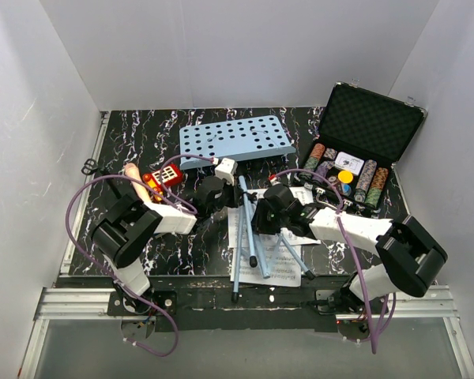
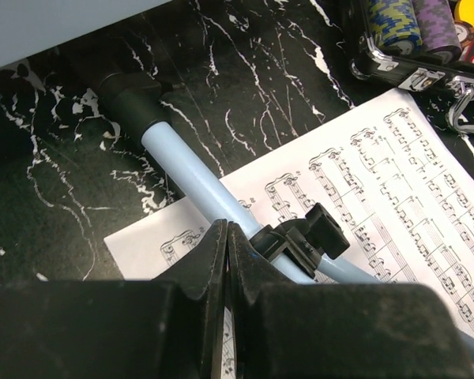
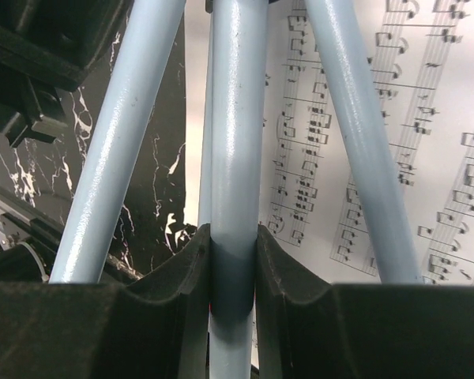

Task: Pack up the instrument practice props
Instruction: Place the music stand at the center of the board.

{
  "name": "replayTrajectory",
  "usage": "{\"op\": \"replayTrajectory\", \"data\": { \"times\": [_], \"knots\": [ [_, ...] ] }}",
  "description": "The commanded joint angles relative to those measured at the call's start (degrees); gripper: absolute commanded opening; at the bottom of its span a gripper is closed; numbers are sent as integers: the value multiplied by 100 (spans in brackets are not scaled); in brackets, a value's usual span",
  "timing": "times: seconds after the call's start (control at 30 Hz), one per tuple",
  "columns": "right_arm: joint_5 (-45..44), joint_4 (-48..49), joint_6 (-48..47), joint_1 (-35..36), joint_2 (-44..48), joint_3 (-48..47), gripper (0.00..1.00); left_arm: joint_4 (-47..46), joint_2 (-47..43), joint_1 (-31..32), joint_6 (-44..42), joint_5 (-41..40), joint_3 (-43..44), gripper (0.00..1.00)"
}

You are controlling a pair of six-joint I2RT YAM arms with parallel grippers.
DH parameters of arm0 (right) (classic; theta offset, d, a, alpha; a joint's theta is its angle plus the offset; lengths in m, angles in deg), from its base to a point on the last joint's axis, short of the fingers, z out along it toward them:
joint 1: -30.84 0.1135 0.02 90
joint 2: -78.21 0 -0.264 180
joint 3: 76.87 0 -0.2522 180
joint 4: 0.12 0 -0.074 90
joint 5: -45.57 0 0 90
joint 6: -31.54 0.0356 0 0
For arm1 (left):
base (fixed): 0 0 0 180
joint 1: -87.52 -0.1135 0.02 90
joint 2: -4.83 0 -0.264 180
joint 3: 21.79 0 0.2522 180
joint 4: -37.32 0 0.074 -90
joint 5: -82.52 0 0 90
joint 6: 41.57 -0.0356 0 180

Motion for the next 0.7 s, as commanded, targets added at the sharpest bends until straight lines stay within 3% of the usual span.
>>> {"op": "replayTrajectory", "data": {
  "times": [0.0,0.17,0.2,0.23,0.3,0.37,0.67],
  "knots": [
    [147,1339,290,244,-120,-506,1,21,-547,60,121,-94,-234,0],
    [279,1402,423,297,-331,-585,1,530,-1539,60,68,-691,-471,0],
    [235,1279,431,323,-341,-638,1,627,-1759,60,77,-788,-524,7],
    [200,1174,432,315,-332,-673,1,732,-1953,60,77,-850,-568,23],
    [139,989,370,332,-253,-682,16,960,-2357,60,50,-903,-639,42],
    [59,691,291,315,-113,-717,29,1180,-2718,60,15,-956,-683,51],
    [-599,-1233,-262,359,248,-1270,63,2094,-3659,60,208,-772,-534,61]
  ]
}}
